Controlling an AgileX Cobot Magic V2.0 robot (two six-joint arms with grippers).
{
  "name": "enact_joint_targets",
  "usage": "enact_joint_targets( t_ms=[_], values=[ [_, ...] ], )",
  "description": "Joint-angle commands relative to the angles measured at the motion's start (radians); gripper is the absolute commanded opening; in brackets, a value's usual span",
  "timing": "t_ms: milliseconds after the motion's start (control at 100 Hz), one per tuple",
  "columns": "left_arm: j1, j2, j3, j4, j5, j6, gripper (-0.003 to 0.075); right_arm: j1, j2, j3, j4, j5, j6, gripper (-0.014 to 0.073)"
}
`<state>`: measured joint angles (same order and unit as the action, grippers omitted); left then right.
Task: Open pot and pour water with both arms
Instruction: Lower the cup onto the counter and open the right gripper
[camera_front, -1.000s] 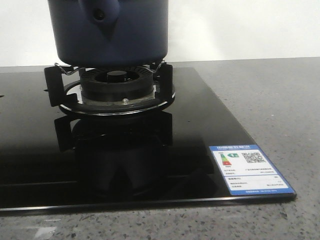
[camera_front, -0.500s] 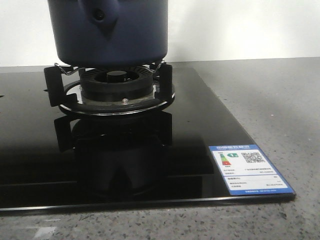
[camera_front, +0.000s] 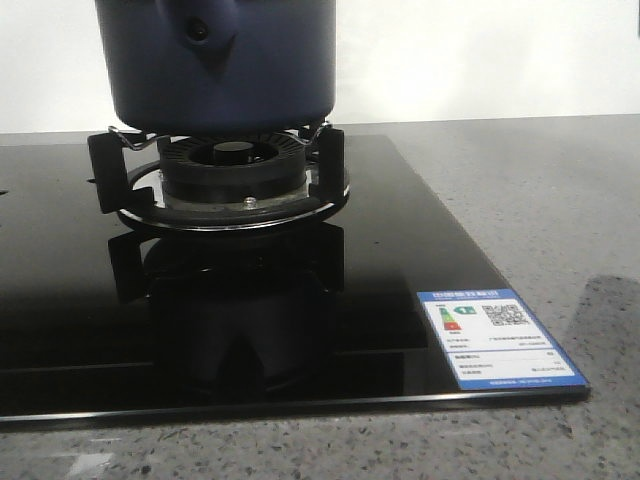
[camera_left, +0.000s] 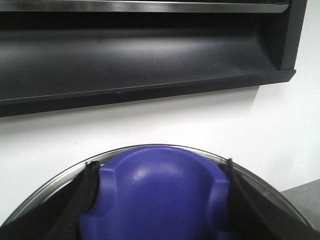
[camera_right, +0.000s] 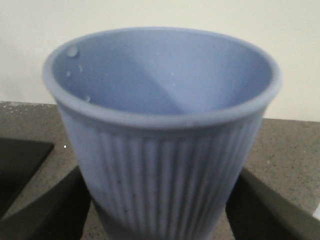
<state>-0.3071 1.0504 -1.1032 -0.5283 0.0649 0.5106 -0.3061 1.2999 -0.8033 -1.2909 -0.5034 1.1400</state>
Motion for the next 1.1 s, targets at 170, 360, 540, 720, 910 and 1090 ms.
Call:
enact_joint_targets(
  t_ms=[170,360,540,720,910,1090],
  values=[
    [-0.001,-0.024,-0.037,-0.005,-0.097,-0.001,0.0337,-0.008,0.145,0.003,0.170,-0.214,-0.263,0.0316],
    [-0.001,-0.024,-0.037,-0.005,-0.097,-0.001,0.0337,-0.008,0.267,0.003,0.323,-0.303,-0.457,0.0316],
    [-0.001,-0.024,-0.037,-0.005,-0.097,-0.001,0.0337,-0.008,0.346,0.003,0.367,-0.376,-0.533,0.0316],
    [-0.001,-0.024,-0.037,-0.005,-0.097,-0.001,0.0337,-0.008,0.370,0.003,0.369,-0.380,-0.537,0.0316],
    [-0.001,-0.024,-0.037,-0.005,-0.097,-0.001,0.0337,-0.008,0.370,0.003,0.369,-0.384,-0.537,0.0316],
    [-0.001,-0.024,-0.037,-0.005,-0.097,-0.001,0.0337,-0.008,0.370,0.003,0.369,-0.384,-0.537,0.0399]
  ],
)
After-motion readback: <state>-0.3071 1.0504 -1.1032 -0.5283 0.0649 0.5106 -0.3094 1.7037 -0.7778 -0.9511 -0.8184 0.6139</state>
